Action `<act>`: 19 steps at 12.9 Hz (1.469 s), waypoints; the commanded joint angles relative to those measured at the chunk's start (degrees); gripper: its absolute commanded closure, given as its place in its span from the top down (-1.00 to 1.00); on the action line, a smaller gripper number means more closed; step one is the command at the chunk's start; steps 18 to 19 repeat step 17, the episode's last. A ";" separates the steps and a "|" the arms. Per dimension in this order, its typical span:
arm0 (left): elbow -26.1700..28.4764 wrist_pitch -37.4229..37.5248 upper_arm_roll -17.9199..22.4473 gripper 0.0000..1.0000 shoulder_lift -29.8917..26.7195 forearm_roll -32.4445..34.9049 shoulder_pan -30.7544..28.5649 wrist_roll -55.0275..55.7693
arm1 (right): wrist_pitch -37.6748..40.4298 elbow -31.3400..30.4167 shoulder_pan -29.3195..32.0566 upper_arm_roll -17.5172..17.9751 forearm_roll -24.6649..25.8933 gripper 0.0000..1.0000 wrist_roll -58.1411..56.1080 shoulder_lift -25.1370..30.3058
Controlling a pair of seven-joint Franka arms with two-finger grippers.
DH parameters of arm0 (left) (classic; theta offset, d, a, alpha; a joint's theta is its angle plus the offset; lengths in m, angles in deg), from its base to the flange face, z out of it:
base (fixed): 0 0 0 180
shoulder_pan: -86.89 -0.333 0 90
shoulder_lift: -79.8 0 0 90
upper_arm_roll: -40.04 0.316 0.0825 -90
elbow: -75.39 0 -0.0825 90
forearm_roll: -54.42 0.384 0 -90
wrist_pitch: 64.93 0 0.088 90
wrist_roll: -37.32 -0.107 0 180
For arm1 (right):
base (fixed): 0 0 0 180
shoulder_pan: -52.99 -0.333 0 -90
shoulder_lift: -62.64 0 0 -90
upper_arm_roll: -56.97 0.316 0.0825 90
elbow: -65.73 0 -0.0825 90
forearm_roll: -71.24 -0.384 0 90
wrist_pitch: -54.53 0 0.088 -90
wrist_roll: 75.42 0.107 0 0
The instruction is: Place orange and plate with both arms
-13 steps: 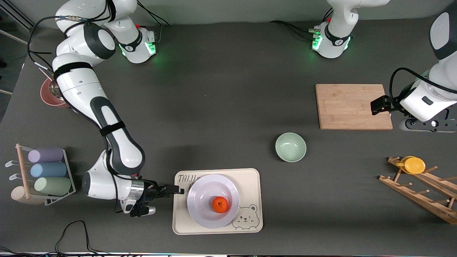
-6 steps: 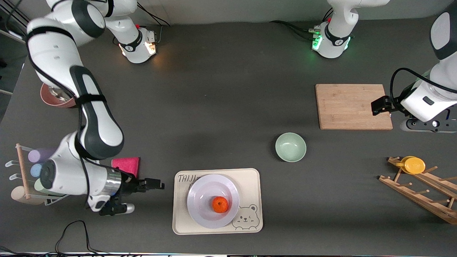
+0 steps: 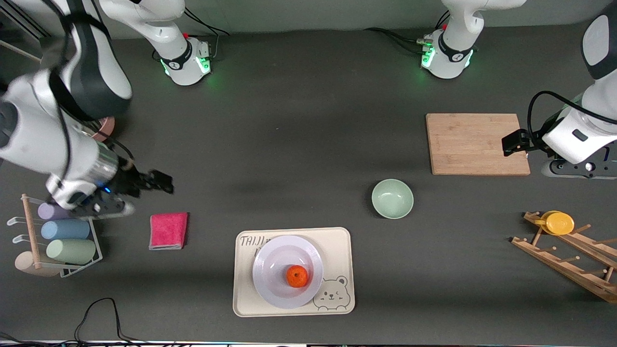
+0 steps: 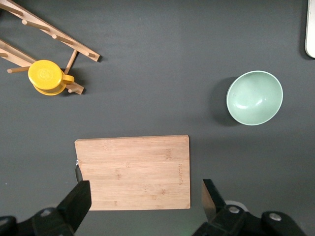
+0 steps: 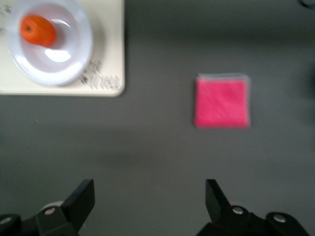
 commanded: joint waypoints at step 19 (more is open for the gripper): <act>6.10 -0.01 0.28 1.00 -8.30 -0.40 0.41 1.86 | 9.04 -1.89 -6.45 -11.20 5.55 1.00 1.85 10.88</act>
